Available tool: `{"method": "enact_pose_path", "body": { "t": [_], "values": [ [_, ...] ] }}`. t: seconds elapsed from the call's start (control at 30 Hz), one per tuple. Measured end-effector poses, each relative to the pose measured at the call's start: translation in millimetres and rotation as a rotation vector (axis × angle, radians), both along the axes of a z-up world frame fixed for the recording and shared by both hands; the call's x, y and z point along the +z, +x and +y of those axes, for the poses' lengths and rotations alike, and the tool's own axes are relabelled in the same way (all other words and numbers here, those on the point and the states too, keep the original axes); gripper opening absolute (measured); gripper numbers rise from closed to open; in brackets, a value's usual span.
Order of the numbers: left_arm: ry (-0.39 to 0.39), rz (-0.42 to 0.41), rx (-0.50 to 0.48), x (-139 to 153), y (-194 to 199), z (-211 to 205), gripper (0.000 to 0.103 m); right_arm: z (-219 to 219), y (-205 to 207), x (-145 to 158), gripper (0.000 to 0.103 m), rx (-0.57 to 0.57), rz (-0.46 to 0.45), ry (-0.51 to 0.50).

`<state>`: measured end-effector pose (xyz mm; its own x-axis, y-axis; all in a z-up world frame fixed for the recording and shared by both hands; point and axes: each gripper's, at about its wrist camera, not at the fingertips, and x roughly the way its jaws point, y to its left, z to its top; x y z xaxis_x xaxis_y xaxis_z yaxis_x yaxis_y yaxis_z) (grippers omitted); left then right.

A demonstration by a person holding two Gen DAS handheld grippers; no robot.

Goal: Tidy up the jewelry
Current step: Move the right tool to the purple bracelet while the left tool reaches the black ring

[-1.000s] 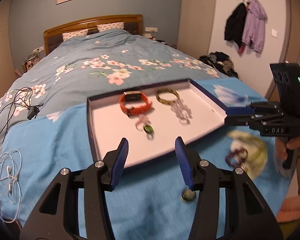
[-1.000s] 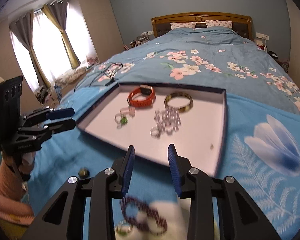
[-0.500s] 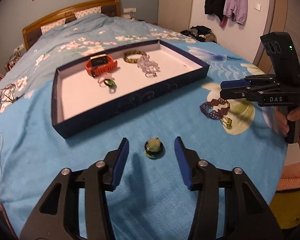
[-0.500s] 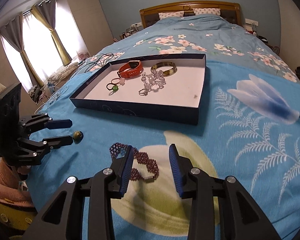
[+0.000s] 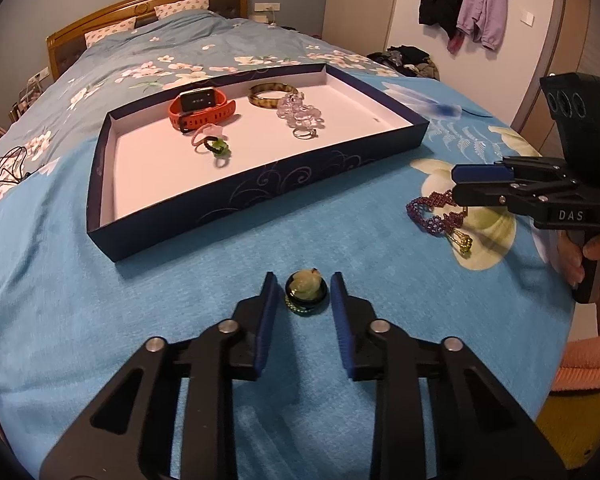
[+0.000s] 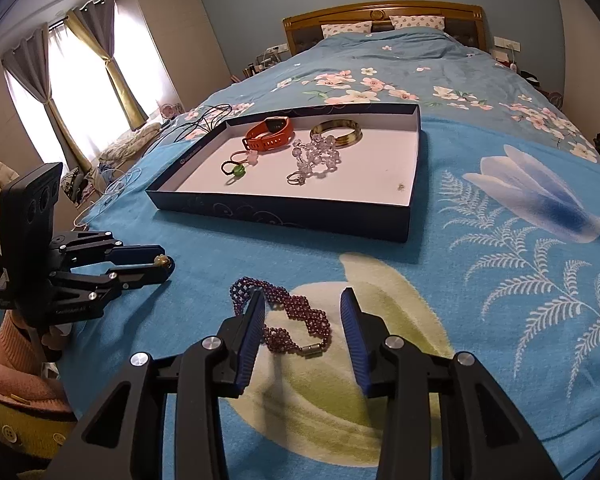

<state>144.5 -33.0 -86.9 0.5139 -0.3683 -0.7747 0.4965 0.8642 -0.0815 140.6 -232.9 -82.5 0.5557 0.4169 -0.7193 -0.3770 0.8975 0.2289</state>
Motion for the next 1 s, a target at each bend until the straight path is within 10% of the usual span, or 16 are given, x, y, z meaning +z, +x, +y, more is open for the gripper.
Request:
{"method": "enact_pose_path", "body": {
  "t": [0.77, 1.0],
  "values": [
    [-0.063, -0.071, 0.057, 18, -4, 13, 0.022, 10, 2, -7, 0.037, 0.014, 0.028, -0.078],
    [-0.07, -0.084, 0.062, 21, -7, 18, 0.022, 12, 4, -9, 0.003, 0.012, 0.031, -0.104]
  ]
}}
